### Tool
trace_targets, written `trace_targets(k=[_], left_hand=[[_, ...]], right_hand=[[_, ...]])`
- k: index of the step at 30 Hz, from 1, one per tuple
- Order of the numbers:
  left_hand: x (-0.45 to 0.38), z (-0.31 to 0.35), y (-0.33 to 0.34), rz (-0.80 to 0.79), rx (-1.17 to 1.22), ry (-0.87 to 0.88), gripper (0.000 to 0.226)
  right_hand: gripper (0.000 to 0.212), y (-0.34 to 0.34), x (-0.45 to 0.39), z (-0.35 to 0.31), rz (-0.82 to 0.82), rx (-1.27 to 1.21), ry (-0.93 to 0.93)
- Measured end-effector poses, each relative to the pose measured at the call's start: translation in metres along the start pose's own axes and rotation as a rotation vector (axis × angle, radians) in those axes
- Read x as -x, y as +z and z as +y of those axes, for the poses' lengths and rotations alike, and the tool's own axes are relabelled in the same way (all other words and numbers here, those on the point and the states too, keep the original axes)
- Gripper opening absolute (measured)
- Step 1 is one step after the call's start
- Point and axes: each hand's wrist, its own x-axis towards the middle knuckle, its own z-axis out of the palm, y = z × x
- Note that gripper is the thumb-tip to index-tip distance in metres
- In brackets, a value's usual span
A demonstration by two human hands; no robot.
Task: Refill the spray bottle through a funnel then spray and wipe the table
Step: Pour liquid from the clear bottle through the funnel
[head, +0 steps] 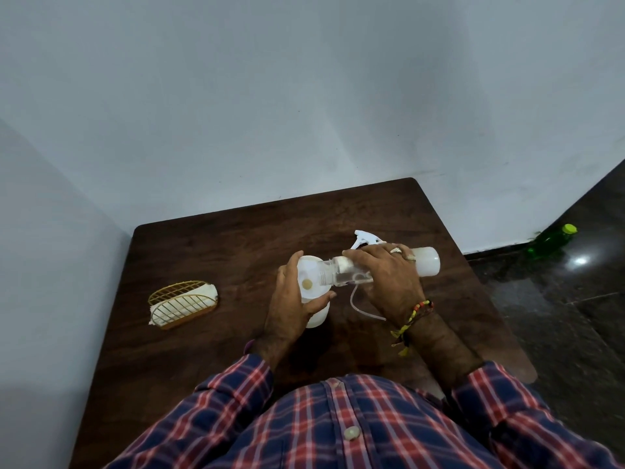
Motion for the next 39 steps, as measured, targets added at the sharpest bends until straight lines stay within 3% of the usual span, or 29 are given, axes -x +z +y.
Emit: trace_targets(k=[9,14,21,26,29,32,36,39], left_hand=[[0.003,0.002,-0.003,0.008,0.036,0.000,0.099],[0.006,0.002,-0.006,0.027,0.038,0.000,0.104],[0.008,0.013,-0.018,0.014,0.160,-0.007,0.121],[0.026,-0.008,-0.027,0.121,0.243,-0.087,0.083],[0.033,-0.039,-0.031,0.234,0.064,-0.201,0.056],[0.041,-0.079,-0.034,0.069,-0.211,-0.313,0.046],[0.060,-0.111,-0.036,-0.298,-0.350,-0.425,0.070],[0.071,-0.115,-0.033,-0.372,-0.355,-0.422,0.079]], right_hand=[[0.058,0.011,0.006,0.003,-0.097,-0.336,0.113],[0.067,0.016,0.013,0.005,-0.036,-0.562,0.214],[0.057,0.012,0.019,-0.001,0.051,-0.746,0.311],[0.058,0.010,0.024,-0.007,0.124,-0.784,0.315],[0.058,0.010,0.027,-0.012,0.154,-0.797,0.321],[0.054,0.012,0.031,-0.015,0.160,-0.831,0.354],[0.058,0.014,0.040,-0.019,0.166,-0.850,0.386],[0.058,0.014,0.048,-0.022,0.158,-0.830,0.382]])
